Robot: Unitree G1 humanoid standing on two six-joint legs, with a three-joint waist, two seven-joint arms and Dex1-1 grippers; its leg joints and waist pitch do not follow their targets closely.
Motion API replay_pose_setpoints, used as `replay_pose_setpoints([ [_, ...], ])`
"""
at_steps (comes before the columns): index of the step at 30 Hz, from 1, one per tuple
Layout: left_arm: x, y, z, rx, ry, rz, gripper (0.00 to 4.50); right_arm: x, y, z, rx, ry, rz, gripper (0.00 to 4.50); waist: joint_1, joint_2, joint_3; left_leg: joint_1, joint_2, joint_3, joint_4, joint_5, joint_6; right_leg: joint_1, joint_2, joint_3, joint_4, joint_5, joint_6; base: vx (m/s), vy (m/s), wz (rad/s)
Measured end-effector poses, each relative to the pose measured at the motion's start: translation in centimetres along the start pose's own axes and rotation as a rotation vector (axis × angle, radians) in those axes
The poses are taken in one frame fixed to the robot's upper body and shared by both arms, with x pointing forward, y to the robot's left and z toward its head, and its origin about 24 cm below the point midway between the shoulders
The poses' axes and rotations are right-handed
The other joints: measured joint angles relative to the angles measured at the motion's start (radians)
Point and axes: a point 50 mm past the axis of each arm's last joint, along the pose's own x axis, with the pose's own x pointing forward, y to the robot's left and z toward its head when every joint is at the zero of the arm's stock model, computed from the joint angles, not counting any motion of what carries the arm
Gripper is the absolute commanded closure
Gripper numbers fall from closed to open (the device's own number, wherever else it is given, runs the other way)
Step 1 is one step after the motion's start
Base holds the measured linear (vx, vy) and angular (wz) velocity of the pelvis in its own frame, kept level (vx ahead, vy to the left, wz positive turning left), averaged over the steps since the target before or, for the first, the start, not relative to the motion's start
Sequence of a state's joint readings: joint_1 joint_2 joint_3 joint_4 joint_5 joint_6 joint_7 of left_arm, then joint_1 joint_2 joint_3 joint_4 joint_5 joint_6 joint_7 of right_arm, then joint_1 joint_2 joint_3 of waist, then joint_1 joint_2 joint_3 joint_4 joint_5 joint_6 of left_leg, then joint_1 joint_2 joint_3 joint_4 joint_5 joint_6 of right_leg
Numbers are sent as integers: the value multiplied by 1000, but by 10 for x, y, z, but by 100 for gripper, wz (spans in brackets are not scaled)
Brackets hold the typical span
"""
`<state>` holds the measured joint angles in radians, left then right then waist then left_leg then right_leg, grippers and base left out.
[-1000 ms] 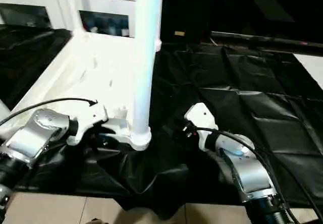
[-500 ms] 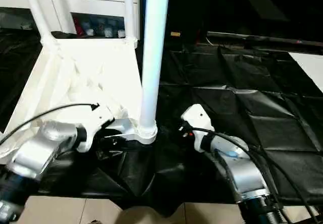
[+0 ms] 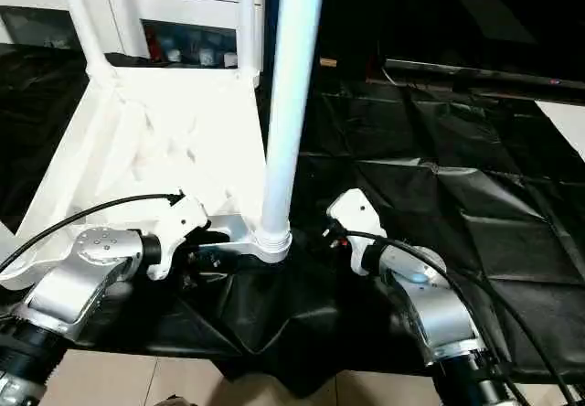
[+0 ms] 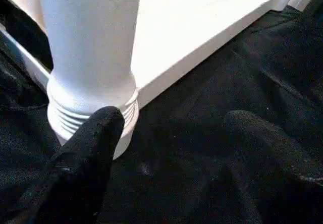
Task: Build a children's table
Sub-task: Rotate table base, then rotate leg to tighten
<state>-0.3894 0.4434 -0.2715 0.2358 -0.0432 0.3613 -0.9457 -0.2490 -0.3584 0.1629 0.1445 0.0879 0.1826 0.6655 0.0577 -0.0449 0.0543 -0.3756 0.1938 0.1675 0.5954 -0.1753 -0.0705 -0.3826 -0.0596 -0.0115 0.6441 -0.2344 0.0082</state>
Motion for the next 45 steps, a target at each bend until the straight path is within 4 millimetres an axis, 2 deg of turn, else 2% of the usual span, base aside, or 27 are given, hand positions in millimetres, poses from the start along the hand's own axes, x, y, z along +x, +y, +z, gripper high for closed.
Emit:
replay_pose_setpoints([
  [5,-1,4,0,3,3,-25,260,0,0,-1,-2,4,5,80,0,0,0,0,0,0,0,0,0,0,0,0,0,0,0,0,0,0],
  [6,-1,4,0,1,3,-31,289,0,0,-1,-2,5,7,80,0,0,0,0,0,0,0,0,0,0,0,0,1,0,0,0,0,0],
  [10,-5,9,-1,1,22,-39,302,0,0,-1,-10,1,9,80,1,0,0,0,1,0,0,0,0,0,0,-1,1,0,0,0,0,0],
  [12,-9,12,-2,3,36,-43,327,0,1,-1,-11,0,10,80,3,0,0,0,1,0,-1,0,0,0,0,-1,1,0,0,0,0,0],
  [14,-10,14,-1,7,38,-37,328,0,1,-1,-11,1,11,80,6,0,0,-1,1,0,-1,0,0,0,0,-1,0,0,0,0,0,0],
  [17,-11,17,1,8,45,-44,358,1,1,-2,-15,2,20,80,10,0,0,-4,1,0,0,0,0,-1,0,-1,-1,0,0,0,0,0],
  [26,-17,22,3,125,147,-70,376,2,3,-1,-32,1,32,80,12,0,0,-5,2,0,0,0,0,-1,0,-2,-2,0,0,0,0,0],
  [31,-16,23,5,176,173,-71,376,3,5,-2,-36,4,44,80,15,0,0,-5,2,0,0,0,0,-1,0,-3,-2,0,0,0,0,0],
  [32,-16,23,5,175,173,-72,343,3,5,-2,-36,4,45,80,16,1,0,-5,2,0,0,0,0,-1,0,-3,-2,0,0,0,0,0],
  [34,-16,23,6,170,176,-74,311,3,5,-2,-37,5,45,80,19,0,0,-5,2,0,0,0,0,-1,0,-3,-2,0,0,0,0,0],
  [36,-18,22,10,178,179,-98,308,2,5,-2,-38,7,45,80,22,0,0,-6,2,0,0,0,0,-2,0,-3,-2,0,0,0,0,0],
  [38,-18,21,22,217,152,-131,299,1,4,-3,-41,11,44,80,28,1,0,-7,2,1,0,0,0,-2,0,-3,-4,0,0,0,0,0],
  [39,-18,22,30,240,138,-133,272,1,5,-3,-41,9,45,80,28,1,0,-7,2,1,0,0,0,-2,0,-3,-4,0,0,0,0,0],
  [45,-19,26,35,253,134,-135,272,1,5,-3,-45,12,45,80,22,2,0,-6,3,1,0,0,0,-2,0,-3,-3,0,0,0,0,0],
])
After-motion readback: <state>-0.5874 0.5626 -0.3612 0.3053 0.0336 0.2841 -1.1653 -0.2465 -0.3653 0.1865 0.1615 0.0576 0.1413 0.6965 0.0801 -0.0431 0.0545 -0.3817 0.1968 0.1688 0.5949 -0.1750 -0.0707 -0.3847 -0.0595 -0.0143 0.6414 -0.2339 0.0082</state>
